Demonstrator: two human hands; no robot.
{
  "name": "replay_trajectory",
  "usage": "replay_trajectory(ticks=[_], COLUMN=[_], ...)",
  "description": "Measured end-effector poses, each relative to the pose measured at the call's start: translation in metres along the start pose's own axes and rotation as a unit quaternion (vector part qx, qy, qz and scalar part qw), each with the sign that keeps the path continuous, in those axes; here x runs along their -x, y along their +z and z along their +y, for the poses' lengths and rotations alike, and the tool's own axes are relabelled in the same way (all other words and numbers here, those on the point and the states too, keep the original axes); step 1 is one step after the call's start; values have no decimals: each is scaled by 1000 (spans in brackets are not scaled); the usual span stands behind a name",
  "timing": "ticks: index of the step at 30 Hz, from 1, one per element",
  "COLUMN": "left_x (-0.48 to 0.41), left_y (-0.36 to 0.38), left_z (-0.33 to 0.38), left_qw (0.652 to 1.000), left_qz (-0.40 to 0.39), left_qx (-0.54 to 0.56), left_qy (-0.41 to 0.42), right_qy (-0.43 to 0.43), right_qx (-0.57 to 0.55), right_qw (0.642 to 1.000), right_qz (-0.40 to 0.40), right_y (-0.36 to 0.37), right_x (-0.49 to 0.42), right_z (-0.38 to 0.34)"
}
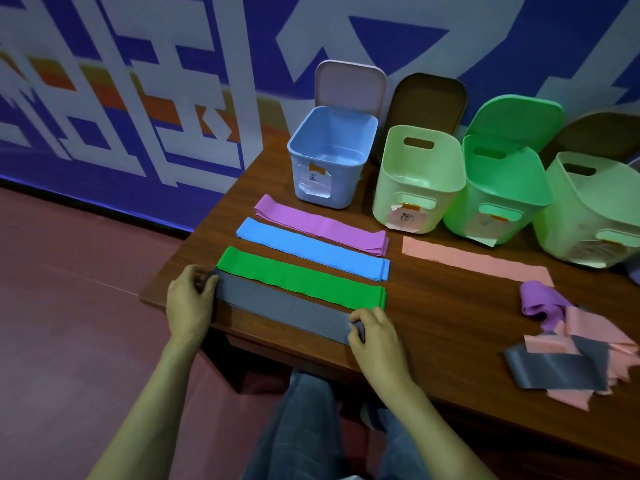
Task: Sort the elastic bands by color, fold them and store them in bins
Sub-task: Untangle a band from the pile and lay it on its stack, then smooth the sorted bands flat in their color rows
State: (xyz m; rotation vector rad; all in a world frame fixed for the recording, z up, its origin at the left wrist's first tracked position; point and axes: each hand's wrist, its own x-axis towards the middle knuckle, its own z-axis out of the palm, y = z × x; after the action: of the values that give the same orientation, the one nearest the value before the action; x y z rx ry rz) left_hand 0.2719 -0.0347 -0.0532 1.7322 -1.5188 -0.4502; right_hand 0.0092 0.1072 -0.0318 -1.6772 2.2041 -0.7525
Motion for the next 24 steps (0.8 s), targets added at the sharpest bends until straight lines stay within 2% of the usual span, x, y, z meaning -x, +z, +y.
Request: replay_trajectory(ticks=[5, 9, 12, 16, 20, 24], left_x=[4, 0, 4, 28, 64, 101], left_y=[-1, -1, 6, 27, 64, 104], left_z=[6, 14, 28, 69, 126, 186], left_qw=[999, 979, 966, 969, 962, 932], left_qz=[28, 27, 7, -51, -140, -225], left_qx=[-38, -189, -243, -206, -120, -59], left_qy=[-20, 67, 89, 129, 200, 279], right_qy=[-1, -25, -34, -8, 9, 68], right_qx=[51, 105, 94, 15, 5, 1], right_qw=[998, 990, 993, 999, 994, 982], right_qz=[44, 87, 68, 49, 105, 176], right_y=[5, 0, -2, -14, -45, -84], right_x=[5, 3, 2, -1, -11, -11], right_z=[-4, -5, -1, 6, 22, 65])
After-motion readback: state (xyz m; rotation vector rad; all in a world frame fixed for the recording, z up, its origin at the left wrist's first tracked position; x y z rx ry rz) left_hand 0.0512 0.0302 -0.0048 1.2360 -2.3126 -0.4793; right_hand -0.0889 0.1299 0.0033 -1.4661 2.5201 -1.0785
